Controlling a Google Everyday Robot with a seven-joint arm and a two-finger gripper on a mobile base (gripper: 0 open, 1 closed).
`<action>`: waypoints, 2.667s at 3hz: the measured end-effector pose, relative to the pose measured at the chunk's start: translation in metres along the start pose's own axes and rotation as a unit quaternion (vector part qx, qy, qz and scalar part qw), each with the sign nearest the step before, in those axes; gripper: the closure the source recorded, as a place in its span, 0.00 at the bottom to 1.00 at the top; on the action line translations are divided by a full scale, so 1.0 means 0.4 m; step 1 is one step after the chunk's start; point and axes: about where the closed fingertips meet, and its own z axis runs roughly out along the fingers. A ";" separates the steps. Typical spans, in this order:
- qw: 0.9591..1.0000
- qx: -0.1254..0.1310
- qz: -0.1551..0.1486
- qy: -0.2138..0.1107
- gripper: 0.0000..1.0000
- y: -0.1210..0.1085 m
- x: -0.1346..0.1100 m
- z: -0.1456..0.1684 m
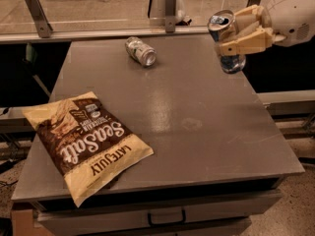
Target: Place redbull can upright
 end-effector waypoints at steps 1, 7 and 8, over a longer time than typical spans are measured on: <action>1.000 0.000 0.000 0.003 1.00 -0.001 0.003 0.001; 0.981 -0.002 0.018 -0.195 0.59 0.103 0.212 0.122; 0.981 -0.005 0.032 -0.190 0.35 0.101 0.235 0.134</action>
Offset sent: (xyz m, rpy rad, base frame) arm -0.0235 0.0223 -0.0625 0.3045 -0.0603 0.1031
